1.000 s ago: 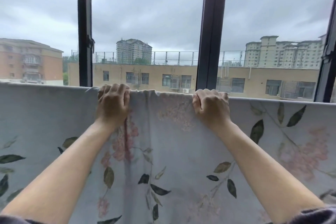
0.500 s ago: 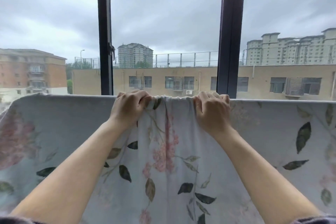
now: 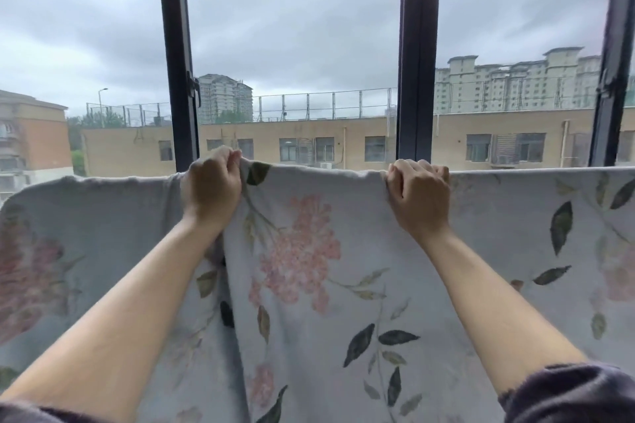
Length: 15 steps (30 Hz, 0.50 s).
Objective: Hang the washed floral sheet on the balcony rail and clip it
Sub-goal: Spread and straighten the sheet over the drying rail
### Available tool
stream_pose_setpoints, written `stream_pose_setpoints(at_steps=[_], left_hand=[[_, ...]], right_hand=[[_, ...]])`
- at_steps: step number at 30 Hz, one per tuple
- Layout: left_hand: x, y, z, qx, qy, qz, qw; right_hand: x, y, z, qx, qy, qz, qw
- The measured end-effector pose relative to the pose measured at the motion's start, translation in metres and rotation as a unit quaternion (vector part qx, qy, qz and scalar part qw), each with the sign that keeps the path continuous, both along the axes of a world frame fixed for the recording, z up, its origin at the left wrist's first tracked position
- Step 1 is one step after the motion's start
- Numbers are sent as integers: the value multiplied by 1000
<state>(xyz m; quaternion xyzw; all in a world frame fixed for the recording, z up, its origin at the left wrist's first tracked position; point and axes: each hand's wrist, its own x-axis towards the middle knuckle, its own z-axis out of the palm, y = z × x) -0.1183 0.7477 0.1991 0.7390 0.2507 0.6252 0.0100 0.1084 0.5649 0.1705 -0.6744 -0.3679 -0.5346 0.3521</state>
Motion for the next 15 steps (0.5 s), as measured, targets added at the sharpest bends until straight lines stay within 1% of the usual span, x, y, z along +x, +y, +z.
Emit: stream_pose_setpoints(at_steps=[3, 7, 8, 9, 11, 15], left_hand=[[1, -6, -3, 45, 79, 1, 996], [8, -20, -3, 117, 143, -55, 981], [10, -22, -3, 128, 146, -71, 978], [13, -24, -3, 130, 139, -86, 978], [17, -22, -1, 103, 112, -96, 984], [11, 5, 8, 72, 34, -61, 995]], right_hand=[[1, -1, 0, 10, 1, -8, 1000], [3, -1, -2, 14, 4, -12, 1000], [4, -1, -2, 15, 0, -12, 1000], [4, 0, -2, 16, -3, -12, 1000], [5, -1, -2, 17, -10, -13, 1000], [10, -1, -3, 12, -18, -27, 999]])
